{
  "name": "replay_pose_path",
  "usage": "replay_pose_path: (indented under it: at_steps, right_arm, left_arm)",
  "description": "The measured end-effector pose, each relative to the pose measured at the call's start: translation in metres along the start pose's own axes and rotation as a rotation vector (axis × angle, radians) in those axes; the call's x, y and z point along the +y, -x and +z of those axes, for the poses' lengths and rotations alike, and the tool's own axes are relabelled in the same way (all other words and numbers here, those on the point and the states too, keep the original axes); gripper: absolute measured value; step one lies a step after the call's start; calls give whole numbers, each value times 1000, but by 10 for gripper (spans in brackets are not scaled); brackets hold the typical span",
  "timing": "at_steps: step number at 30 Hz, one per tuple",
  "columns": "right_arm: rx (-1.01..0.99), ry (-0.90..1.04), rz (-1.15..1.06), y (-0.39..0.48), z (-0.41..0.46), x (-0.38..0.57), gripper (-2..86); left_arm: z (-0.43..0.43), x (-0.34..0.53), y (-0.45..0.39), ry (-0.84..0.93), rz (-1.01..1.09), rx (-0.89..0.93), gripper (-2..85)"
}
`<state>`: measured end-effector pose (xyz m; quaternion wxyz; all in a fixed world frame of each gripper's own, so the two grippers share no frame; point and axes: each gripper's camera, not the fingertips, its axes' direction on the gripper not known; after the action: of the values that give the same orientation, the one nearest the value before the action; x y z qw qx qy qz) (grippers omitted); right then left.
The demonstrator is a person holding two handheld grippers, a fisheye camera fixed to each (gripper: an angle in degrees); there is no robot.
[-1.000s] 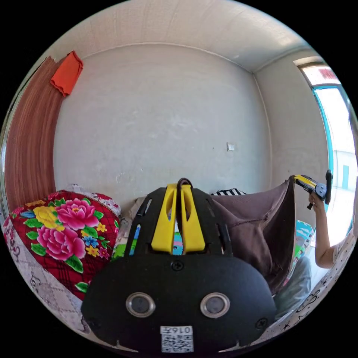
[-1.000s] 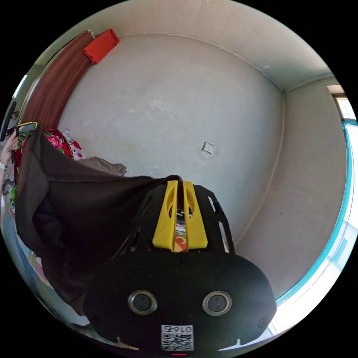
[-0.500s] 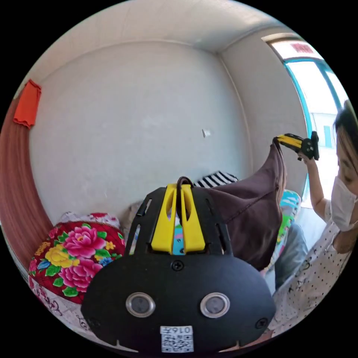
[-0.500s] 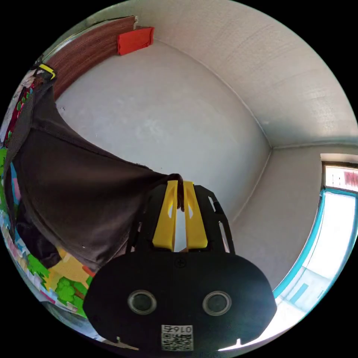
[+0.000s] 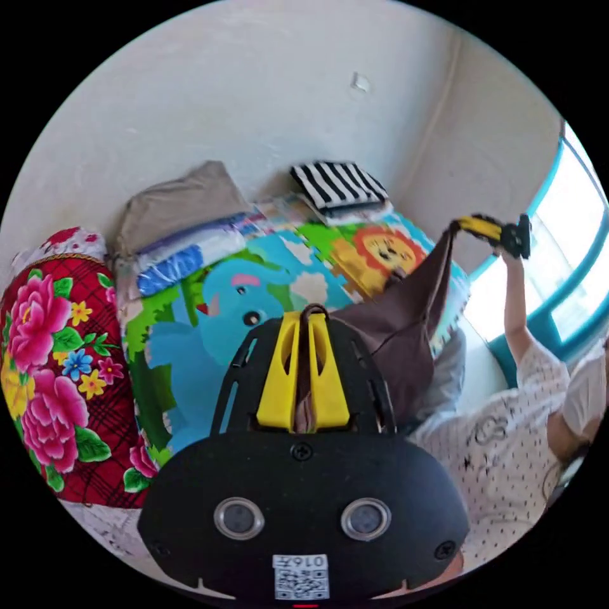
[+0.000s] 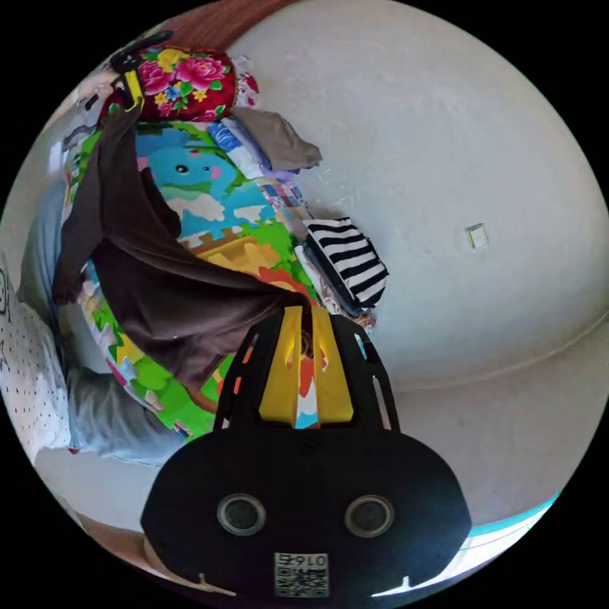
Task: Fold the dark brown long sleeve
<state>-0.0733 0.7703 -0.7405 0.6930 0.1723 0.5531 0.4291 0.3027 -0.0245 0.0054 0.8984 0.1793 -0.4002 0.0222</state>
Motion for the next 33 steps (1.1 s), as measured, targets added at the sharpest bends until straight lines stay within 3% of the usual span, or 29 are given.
replay_pose_path:
  at_steps: [3, 7, 9, 13, 15, 18, 22, 26, 31, 33]
  right_arm:
    - [68, 51, 201, -33, 60, -22, 44]
    - [85, 239, 270, -39, 119, -12, 77]
    - [25, 195, 242, -29, 123, 10, 86]
    - [-212, 21, 249, -6, 102, 43, 94]
    - [-471, -139, 185, 24, 86, 60, 110]
    - [-643, -272, 73, 71, 77, 75, 127]
    - [-713, -321, 87, 106, 82, 88, 131]
    - [-782, -389, 242, 105, 104, 110, 107]
    - [-730, -245, 244, 82, 126, 127, 90]
    - [-684, -249, 251, 77, 125, 138, 92]
  left_arm:
    - [42, -16, 27, 48, -103, -75, 45]
    - [76, 13, 38, 82, -104, -151, 65]
    - [85, 34, 32, 89, -56, -117, 65]
    - [130, 79, -8, 192, 95, 247, 62]
    - [153, 97, -24, 222, 121, 329, 62]
    - [189, 121, -39, 304, 144, 304, 77]
    - [222, 131, -38, 295, 107, 326, 70]
    - [232, 121, -47, 315, 190, 417, 3]
    - [217, 87, -61, 264, 334, 478, -4]
    - [221, 82, -62, 324, 324, 465, 2]
